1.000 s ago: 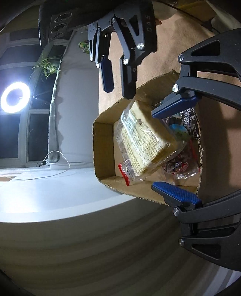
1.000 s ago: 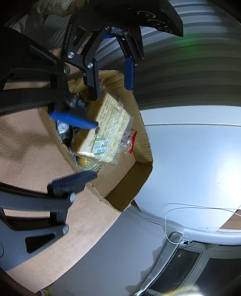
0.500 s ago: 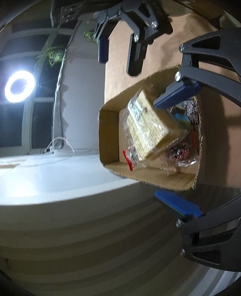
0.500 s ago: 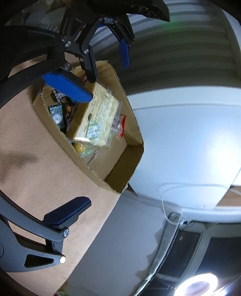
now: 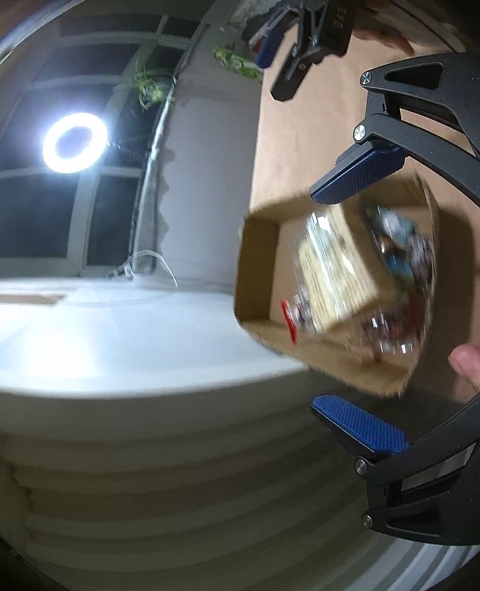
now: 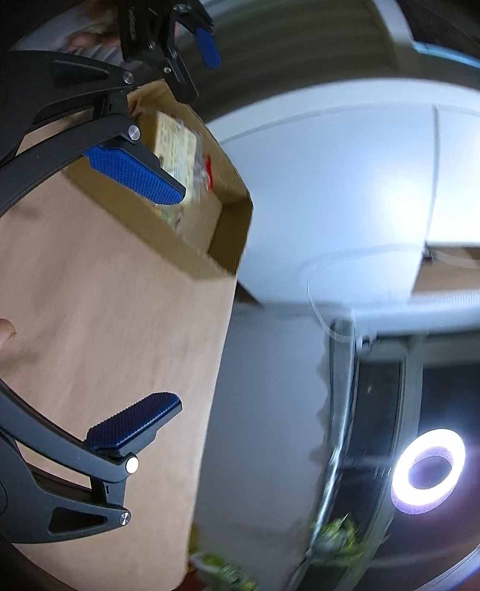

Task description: Organize snacks

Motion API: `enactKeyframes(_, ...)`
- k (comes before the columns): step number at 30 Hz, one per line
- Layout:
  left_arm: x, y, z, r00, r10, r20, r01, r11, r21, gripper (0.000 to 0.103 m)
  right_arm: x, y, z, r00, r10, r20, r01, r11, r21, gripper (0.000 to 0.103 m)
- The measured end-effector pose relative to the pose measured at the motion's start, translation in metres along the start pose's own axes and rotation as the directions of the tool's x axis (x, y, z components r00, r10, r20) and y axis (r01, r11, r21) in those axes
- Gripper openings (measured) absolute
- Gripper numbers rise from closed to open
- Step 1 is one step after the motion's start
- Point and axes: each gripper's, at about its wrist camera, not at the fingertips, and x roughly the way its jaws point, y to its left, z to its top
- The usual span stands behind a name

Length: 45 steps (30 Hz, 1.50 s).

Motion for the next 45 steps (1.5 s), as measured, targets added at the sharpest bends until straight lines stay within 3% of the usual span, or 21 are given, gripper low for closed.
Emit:
enactKeyframes(5,-0.012,-0.039,0.008,0.996,-0.079,0.042,0.080,0.997,-0.019,0.103,-0.028,-0.041,-0.009,0.999,-0.038,-0.030,0.041,0.995,0.091,0.103)
enactKeyframes(9,-0.014,-0.075,0.012,0.985,-0.169,0.032,0.169,0.986,-0.001,0.103,-0.057,-0.082,-0.018,0.992,-0.125,-0.034,0.129,0.977,0.171,0.103)
enactKeyframes(14,-0.018,-0.127,0.009,0.986,-0.165,0.016,0.164,0.984,0.065,0.103,-0.102,-0.110,-0.032,0.980,-0.197,0.014,0.192,0.966,0.175,0.103)
enactKeyframes(20,-0.032,-0.174,-0.003,0.985,-0.173,-0.002,0.172,0.978,0.114,0.103,-0.141,-0.125,-0.047,0.976,-0.212,0.048,0.201,0.965,0.169,0.103)
enactKeyframes(26,-0.051,-0.189,-0.015,0.978,-0.209,0.007,0.206,0.970,0.127,0.103,-0.157,-0.131,-0.056,0.968,-0.237,0.088,0.219,0.959,0.179,0.103)
enactKeyframes(30,-0.054,-0.190,-0.022,0.984,-0.178,-0.023,0.180,0.975,0.133,0.103,-0.156,-0.128,-0.059,0.970,-0.228,0.086,0.209,0.960,0.186,0.103)
enactKeyframes(45,-0.060,-0.178,-0.030,0.990,-0.143,-0.008,0.143,0.980,0.139,0.103,-0.147,-0.114,-0.059,0.976,-0.208,0.069,0.194,0.967,0.166,0.103)
